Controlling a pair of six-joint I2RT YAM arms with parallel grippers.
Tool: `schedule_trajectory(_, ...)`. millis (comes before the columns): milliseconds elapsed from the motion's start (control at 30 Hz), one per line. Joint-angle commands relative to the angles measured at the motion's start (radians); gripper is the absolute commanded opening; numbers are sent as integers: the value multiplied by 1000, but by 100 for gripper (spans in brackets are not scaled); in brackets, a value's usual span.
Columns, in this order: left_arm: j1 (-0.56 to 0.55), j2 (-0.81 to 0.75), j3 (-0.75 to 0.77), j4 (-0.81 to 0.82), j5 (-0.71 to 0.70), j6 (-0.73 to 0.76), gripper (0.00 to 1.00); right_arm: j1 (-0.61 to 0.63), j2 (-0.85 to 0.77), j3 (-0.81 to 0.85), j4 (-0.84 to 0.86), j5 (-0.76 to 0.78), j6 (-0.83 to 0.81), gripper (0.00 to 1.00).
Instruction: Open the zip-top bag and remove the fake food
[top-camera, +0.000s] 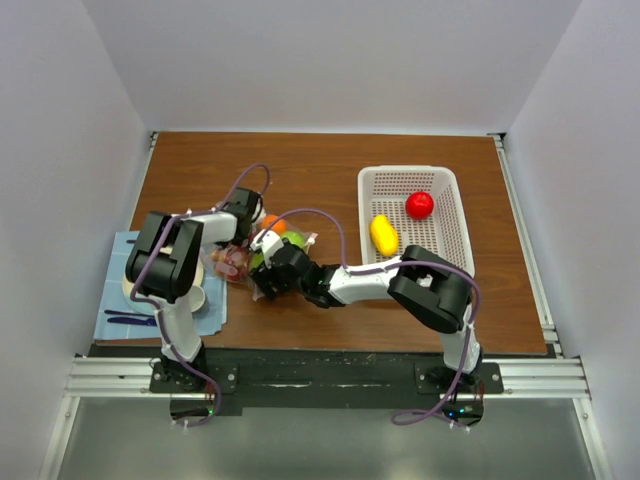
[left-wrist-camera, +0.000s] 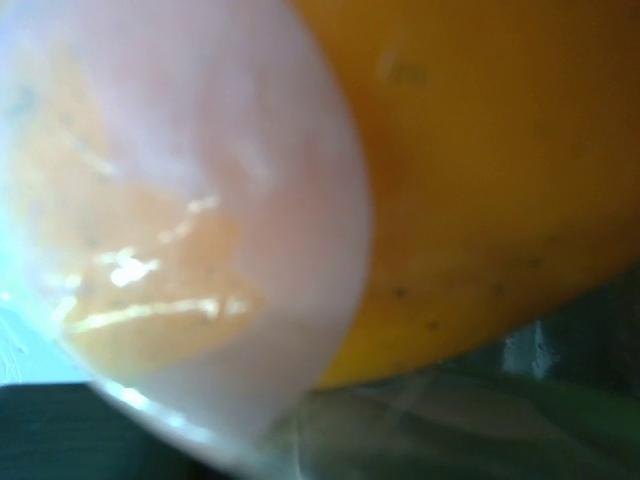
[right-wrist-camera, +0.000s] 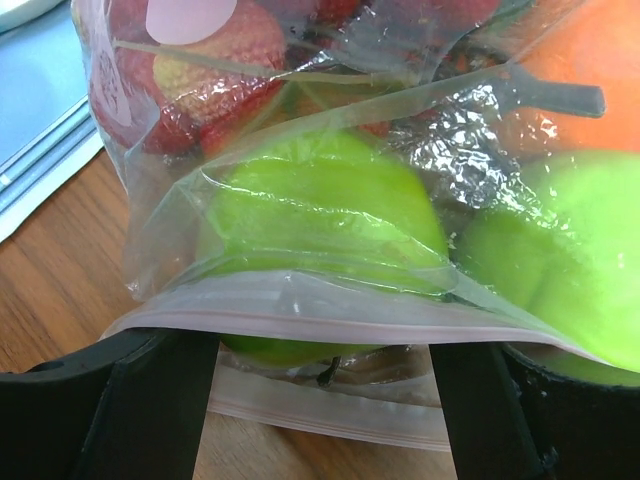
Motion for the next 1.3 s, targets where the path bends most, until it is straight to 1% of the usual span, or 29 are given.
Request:
schedule_trajectory(0, -59, 79, -100, -175, 169, 0, 0, 2, -2, 31, 87, -7, -19, 71)
schedule_trajectory(33, -58, 85, -100, -168, 168, 2, 0, 2, -11, 19, 89, -7, -26, 63)
schedule_trajectory(100, -58, 87, -102, -159, 158, 5, 0, 2, -43, 2, 92, -4, -30, 55)
schedule_trajectory(133, -58, 90, -99, -158, 157, 8, 0, 2, -54, -20, 94, 1, -33, 47)
schedule_trajectory(300, -55, 100, -82, -148, 142, 18, 0, 2, -172, -110, 91, 22, -33, 33)
schedule_trajectory(333, -52, 106, -79, -148, 140, 18, 0, 2, -193, -145, 87, 27, -32, 27)
schedule_trajectory(367, -48, 111, -76, -148, 140, 20, 0, 2, -213, -162, 81, 35, -30, 26)
schedule_trajectory(533, -32, 137, -57, -144, 140, 23, 0, 2, -359, -262, 22, 79, -1, 25)
schedule_trajectory(633, -27, 146, -51, -145, 142, 25, 0, 2, -446, -288, -44, 137, 2, 23)
schedule_trajectory(667, -27, 146, -50, -144, 143, 23, 0, 1, -467, -288, -64, 156, 0, 21)
schedule_trajectory(700, -27, 148, -48, -144, 143, 21, 0, 1, -485, -288, -96, 226, -10, 16)
schedule_trajectory(767, -27, 151, -45, -145, 145, 20, 0, -2, -540, -285, -113, 313, -21, 13)
schedule_trajectory(833, -27, 153, -44, -148, 145, 17, 0, -33, -575, -273, -120, 415, -46, 8)
schedule_trajectory(867, -27, 153, -41, -150, 148, 15, 0, -54, -601, -268, -124, 449, -36, 4)
schedule_trajectory(900, -27, 151, -40, -155, 149, 14, 0, -124, -614, -256, -133, 453, -6, 0)
schedule_trajectory(933, -27, 150, -40, -155, 149, 14, 0, -162, -623, -253, -140, 450, 13, 0)
schedule_trajectory(1000, -27, 145, -40, -155, 151, 12, 0, -253, -632, -236, -164, 496, 58, 0)
schedule_trajectory(1033, -27, 142, -42, -158, 152, 14, 0, -277, -626, -229, -173, 565, 71, 0)
schedule_trajectory(1100, -27, 136, -50, -155, 155, 12, 0, -336, -600, -192, -233, 593, 98, 0)
schedule_trajectory(1133, -27, 136, -51, -155, 155, 14, 0, -347, -587, -175, -260, 604, 109, 0)
schedule_trajectory(1167, -27, 136, -53, -153, 155, 12, 0, -358, -573, -158, -293, 616, 123, 6)
schedule_trajectory(1200, -27, 137, -53, -153, 155, 14, 0, -370, -544, -134, -342, 619, 147, 30)
schedule_trajectory(1233, -27, 137, -54, -152, 155, 14, 0, -374, -531, -124, -368, 618, 157, 42)
schedule_trajectory(1267, -27, 137, -53, -151, 155, 12, 0, -374, -522, -123, -377, 615, 161, 51)
